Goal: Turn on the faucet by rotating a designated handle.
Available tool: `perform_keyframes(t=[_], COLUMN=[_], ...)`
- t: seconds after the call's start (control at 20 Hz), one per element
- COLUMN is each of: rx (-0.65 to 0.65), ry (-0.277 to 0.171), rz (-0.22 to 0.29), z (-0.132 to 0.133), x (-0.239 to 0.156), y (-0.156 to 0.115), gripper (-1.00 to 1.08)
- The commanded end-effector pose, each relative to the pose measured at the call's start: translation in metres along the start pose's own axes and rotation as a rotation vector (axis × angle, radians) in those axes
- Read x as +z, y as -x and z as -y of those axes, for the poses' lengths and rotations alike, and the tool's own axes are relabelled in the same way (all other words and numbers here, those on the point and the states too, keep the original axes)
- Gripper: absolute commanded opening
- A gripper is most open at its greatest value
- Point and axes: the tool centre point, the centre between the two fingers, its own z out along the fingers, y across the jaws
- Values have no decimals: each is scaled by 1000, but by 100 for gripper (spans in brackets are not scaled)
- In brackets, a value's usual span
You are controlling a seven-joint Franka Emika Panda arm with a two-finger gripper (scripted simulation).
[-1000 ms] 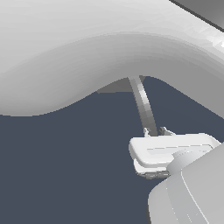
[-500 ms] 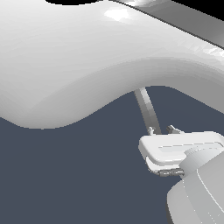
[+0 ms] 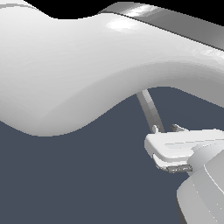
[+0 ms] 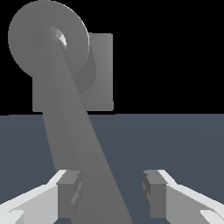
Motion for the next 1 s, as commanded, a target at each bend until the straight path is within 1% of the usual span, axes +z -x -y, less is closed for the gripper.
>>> perform_keyframes(t=[0.0, 0.95], rx=[27, 30], ry=[-51, -55], rz=[11, 7], z=[5, -47], x=[23, 30], y=[5, -41], gripper=[-100, -100])
